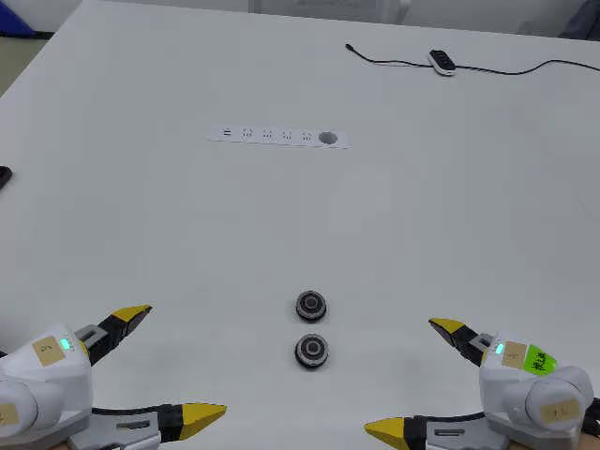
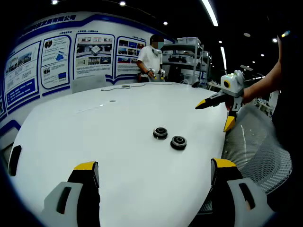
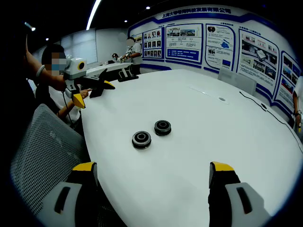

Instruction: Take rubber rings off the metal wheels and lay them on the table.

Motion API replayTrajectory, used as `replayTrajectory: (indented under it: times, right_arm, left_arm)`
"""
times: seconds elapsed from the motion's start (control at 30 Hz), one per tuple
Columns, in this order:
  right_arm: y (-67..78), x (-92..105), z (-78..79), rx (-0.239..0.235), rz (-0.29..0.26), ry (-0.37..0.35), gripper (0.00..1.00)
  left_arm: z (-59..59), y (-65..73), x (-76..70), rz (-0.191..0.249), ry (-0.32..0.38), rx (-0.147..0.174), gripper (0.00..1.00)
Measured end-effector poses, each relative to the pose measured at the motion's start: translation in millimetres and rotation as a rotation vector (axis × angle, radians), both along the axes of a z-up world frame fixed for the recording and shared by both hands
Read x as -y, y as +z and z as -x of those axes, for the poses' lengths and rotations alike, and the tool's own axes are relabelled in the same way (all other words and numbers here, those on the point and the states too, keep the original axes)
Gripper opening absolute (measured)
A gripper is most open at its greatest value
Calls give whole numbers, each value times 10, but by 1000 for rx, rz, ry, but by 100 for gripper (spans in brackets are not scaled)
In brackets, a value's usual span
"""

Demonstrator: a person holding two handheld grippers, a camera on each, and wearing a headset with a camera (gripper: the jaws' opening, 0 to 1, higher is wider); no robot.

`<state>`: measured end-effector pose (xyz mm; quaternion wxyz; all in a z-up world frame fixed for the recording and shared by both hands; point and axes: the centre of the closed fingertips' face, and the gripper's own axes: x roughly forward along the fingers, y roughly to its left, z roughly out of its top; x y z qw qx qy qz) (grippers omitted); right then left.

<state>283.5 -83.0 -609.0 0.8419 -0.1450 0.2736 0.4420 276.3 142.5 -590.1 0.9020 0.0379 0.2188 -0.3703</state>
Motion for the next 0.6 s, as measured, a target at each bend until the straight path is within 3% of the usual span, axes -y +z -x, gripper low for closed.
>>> replayTrajectory:
  times: [0.6]
  right_arm:
    - [18,19,-41,5,0,-8,99]
  left_arm:
    - [12,-30,-46,-5,8,-2,100]
